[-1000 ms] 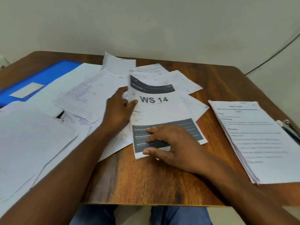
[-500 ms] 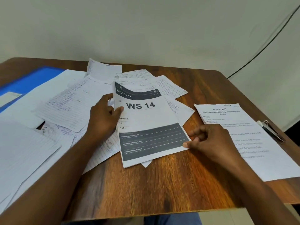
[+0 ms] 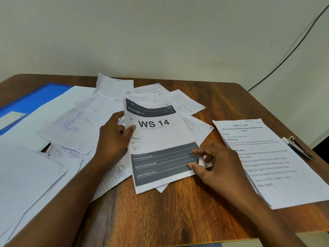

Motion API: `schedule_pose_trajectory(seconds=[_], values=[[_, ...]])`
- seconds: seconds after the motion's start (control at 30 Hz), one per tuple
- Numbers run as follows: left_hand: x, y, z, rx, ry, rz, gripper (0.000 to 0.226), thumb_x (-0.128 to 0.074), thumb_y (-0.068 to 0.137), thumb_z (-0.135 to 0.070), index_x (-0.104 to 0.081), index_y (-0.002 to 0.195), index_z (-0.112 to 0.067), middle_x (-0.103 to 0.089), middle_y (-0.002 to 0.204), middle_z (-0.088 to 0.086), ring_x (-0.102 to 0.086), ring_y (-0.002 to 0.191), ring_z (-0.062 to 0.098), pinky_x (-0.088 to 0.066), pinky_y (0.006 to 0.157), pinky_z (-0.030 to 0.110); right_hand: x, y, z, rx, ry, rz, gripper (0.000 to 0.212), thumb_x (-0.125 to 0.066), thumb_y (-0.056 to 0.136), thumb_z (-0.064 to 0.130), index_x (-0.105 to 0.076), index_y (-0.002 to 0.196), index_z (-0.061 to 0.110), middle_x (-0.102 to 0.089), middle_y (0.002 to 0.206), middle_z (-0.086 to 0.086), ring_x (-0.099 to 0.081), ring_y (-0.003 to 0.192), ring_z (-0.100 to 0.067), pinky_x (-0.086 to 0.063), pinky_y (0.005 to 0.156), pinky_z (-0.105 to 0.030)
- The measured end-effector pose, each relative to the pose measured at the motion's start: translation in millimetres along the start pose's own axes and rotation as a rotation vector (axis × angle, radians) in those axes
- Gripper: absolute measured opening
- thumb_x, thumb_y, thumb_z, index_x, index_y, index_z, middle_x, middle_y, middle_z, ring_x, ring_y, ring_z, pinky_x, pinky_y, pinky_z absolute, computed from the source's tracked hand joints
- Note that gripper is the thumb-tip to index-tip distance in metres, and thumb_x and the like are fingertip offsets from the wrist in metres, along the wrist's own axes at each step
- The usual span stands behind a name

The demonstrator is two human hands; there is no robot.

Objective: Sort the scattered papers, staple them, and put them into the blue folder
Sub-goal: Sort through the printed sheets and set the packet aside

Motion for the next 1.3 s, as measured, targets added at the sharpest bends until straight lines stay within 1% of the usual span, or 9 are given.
schedule_pose_trajectory(seconds=[0.13,0.3,0.43,0.6,0.83,0.9,1.03,1.17,1.3], values=[[0,-1,-1,0.015,-0.025,0.002,0.046,-0.070,0.101,-0.028,-0.052,0.143,-0.027,-0.078,0.110,-0.002,-0.076,0.072,0.004,-0.061,0.057,0.027,9,3,-10,-0.048,0.224,0.062,0.046,-0.087,0.079,0.020,-0.071,0.119,0.038,-0.072,0.101,0.023,-0.068,0.096,0.000,-0.060,0.077,-0.020],[0,-1,0,0.012,-0.017,0.021,0.048,-0.070,0.101,-0.030,-0.051,0.144,-0.026,-0.077,0.117,-0.001,-0.077,0.080,0.012,-0.066,0.067,0.039,19,8,-23,-0.122,0.485,0.106,0.063,-0.066,0.087,-0.015,-0.068,0.128,0.033,-0.075,0.115,0.015,-0.070,0.109,-0.006,-0.060,0.088,-0.024],[1,0,-1,0.004,0.023,0.018,0.048,-0.069,0.101,-0.031,-0.050,0.145,-0.026,-0.076,0.112,-0.006,-0.076,0.077,0.010,-0.066,0.068,0.040,19,10,-31,-0.240,0.681,0.059,0.059,-0.071,0.086,-0.017,-0.069,0.128,0.026,-0.074,0.119,0.002,-0.077,0.096,-0.019,-0.065,0.077,-0.033],[1,0,0,0.011,0.018,0.018,0.047,-0.069,0.101,-0.030,-0.050,0.145,-0.027,-0.075,0.100,-0.011,-0.077,0.075,0.013,-0.066,0.067,0.043,23,12,-35,-0.445,0.921,0.084,0.043,-0.074,0.083,-0.013,-0.071,0.119,0.010,-0.079,0.097,-0.019,-0.078,0.086,-0.035,-0.066,0.065,-0.035],[0,-1,0,0.003,-0.006,0.016,0.045,-0.068,0.102,-0.027,-0.051,0.144,-0.025,-0.075,0.106,-0.010,-0.076,0.071,0.009,-0.061,0.058,0.025,22,13,-42,-0.429,0.647,0.124,0.025,-0.081,0.083,-0.003,-0.077,0.106,0.007,-0.079,0.080,-0.013,-0.073,0.063,-0.017,-0.057,0.049,-0.025],[0,-1,-1,0.001,-0.001,0.014,0.044,-0.068,0.102,-0.028,-0.051,0.144,-0.025,-0.077,0.102,-0.010,-0.076,0.072,0.013,-0.063,0.060,0.029,20,14,-43,-0.390,0.487,0.105,0.029,-0.088,0.078,0.005,-0.079,0.103,0.015,-0.078,0.077,-0.006,-0.070,0.059,-0.013,-0.054,0.049,-0.024],[0,0,1,0.004,0.004,0.016,0.045,-0.069,0.102,-0.029,-0.052,0.144,-0.026,-0.077,0.095,-0.010,-0.077,0.074,0.016,-0.066,0.069,0.044,18,18,-42,-0.363,0.385,0.116,0.045,-0.098,0.065,0.020,-0.079,0.106,0.026,-0.074,0.089,-0.001,-0.066,0.064,-0.012,-0.051,0.052,-0.023],[0,1,0,0.006,0.013,0.024,0.048,-0.069,0.102,-0.032,-0.051,0.146,-0.026,-0.072,0.102,-0.017,-0.076,0.075,0.010,-0.065,0.065,0.032,16,21,-37,-0.321,0.244,0.089,0.028,-0.090,0.079,0.028,-0.081,0.106,0.024,-0.074,0.089,0.011,-0.070,0.076,-0.010,-0.049,0.057,-0.018],[0,1,0,-0.031,0.045,-0.010,0.047,-0.068,0.102,-0.031,-0.052,0.146,-0.025,-0.078,0.109,-0.007,-0.075,0.072,0.006,-0.063,0.060,0.027,12,21,-32,-0.277,0.128,0.052,0.027,-0.090,0.079,0.032,-0.081,0.104,0.025,-0.072,0.081,0.015,-0.068,0.074,-0.004,-0.045,0.064,-0.015]])
Point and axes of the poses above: each hand's wrist, its own y-axis towards the middle knuckle, its own x-axis out of the back of the hand, z = x × y, the point moved 2 cm from there along y, towards the middle knuckle
